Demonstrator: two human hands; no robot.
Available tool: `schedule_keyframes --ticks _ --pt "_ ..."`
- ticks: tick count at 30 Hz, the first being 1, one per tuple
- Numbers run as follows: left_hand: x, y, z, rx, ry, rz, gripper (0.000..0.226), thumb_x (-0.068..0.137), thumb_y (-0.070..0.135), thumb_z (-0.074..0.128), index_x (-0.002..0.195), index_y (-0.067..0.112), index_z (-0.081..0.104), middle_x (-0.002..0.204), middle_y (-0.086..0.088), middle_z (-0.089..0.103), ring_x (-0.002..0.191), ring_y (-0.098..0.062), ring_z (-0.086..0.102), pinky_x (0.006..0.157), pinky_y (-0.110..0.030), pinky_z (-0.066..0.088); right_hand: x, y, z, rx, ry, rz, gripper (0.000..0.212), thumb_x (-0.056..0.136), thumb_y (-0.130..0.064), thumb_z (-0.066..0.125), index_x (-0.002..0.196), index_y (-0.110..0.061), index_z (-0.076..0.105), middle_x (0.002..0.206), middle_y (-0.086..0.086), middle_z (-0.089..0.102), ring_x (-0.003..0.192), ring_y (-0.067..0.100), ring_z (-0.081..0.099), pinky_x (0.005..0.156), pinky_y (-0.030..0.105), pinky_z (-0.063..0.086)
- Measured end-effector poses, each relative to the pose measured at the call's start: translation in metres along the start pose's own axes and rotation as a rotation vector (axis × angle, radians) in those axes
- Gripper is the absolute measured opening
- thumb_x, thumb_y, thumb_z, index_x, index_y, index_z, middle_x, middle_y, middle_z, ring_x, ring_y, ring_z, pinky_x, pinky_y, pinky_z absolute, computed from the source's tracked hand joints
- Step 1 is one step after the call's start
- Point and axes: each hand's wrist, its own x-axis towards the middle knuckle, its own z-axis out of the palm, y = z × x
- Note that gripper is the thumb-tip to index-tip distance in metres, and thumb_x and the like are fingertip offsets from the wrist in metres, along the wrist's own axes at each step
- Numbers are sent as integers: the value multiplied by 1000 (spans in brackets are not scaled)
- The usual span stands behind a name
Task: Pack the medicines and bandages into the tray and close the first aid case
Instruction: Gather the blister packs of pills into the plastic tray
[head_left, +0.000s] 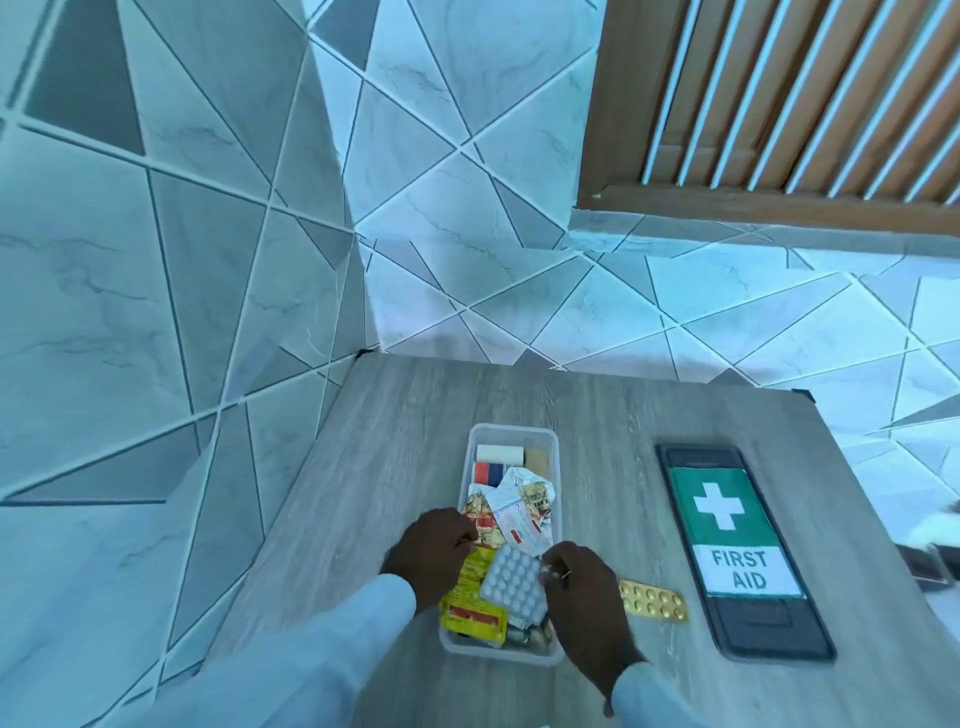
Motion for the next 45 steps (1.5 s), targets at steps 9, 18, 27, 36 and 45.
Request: schedule_keyframes --ticks 9,18,27,36,45 --pt "-9 -15 -4 231 -130 305 47 91 44 55 135 26 53 145 6 47 132 -19 39 113 -35 29 -15 -6 13 -511 -117 -207 31 82 -34 61 111 -23 63 115 -2 56 108 21 50 88 35 48" --pt "-15 -24 -2 502 -235 428 88 74 64 64 148 30 30 155 6 32 142 -22 24 115 -44 16 -32 -6 23 -684 -66 -188 35 78 -47 61 102 -22 64 109 0 62 99 22 53 83 38 47" --pt "-13 -21 6 433 -215 354 91 73 69 62 148 28 29 151 5 37 141 -21 27 117 -41 13 -1 33 -30 -641 69 40 34 93 -16 54 127 -17 55 125 2 60 114 21 53 96 34 47" --pt "-11 -20 13 93 -10 53 60 80 56 53 130 24 57 131 4 54 124 -17 44 107 -33 30 26 92 -57 -717 -239 87 49 92 -9 47 138 -23 39 136 4 49 124 25 46 104 40 43" --pt "-14 9 19 -22 16 -322 23 76 43 75 70 34 55 77 12 52 83 -11 52 70 -25 37 80 96 -73 -418 -579 257 31 81 -32 72 100 -21 50 111 3 63 95 18 62 84 26 51"
